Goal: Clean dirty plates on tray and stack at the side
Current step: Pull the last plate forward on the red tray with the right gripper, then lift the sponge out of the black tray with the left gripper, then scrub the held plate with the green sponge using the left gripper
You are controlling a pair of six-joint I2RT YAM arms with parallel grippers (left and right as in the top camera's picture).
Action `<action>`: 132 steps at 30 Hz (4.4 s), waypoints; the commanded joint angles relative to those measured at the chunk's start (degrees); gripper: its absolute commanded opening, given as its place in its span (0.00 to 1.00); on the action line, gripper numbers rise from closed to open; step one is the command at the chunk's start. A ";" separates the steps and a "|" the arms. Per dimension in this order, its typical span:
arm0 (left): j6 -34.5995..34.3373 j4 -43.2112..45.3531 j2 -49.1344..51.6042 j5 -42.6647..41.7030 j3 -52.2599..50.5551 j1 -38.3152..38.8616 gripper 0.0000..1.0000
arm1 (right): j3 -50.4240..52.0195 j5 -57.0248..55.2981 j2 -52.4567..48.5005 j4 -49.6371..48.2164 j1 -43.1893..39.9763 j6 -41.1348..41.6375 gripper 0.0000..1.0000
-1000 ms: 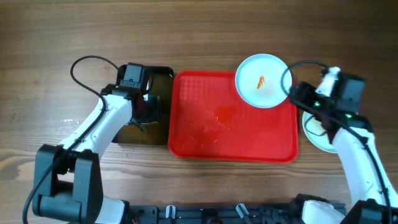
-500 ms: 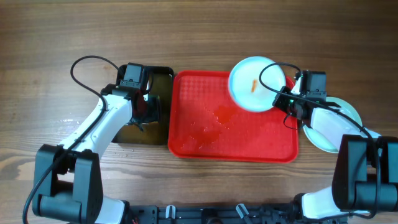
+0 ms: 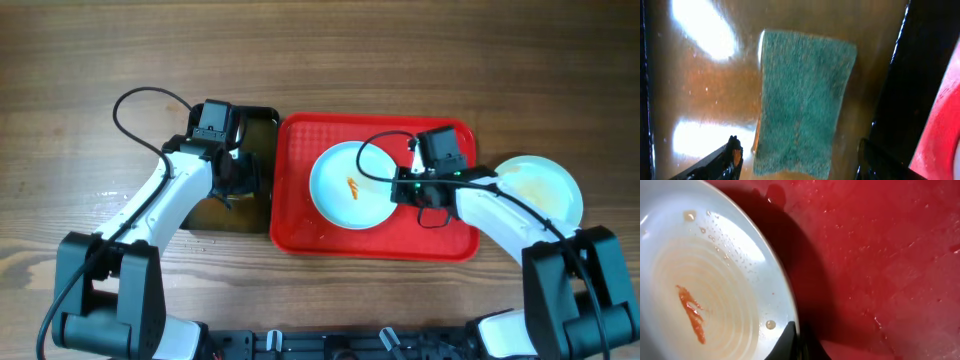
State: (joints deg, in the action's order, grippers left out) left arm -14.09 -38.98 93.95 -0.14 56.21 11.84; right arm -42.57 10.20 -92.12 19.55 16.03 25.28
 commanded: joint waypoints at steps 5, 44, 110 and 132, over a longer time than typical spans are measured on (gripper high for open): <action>-0.48 6.60 4.22 0.07 0.00 -0.07 0.72 | -0.15 -5.31 0.83 1.05 2.12 0.33 0.04; 1.95 29.90 -10.88 2.64 0.02 -0.09 0.04 | -0.15 -5.31 0.83 1.09 2.12 -1.27 0.04; -9.14 21.70 -0.46 -26.38 0.02 13.99 0.04 | -0.15 -5.90 0.83 1.31 2.12 -1.29 0.04; 0.42 8.66 8.50 3.28 0.00 3.04 0.65 | -0.15 -5.90 0.83 2.14 2.12 -1.27 0.04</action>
State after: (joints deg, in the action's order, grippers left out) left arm -14.17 -31.90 101.38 0.60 56.25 15.25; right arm -42.78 6.55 -91.57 20.64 17.87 25.26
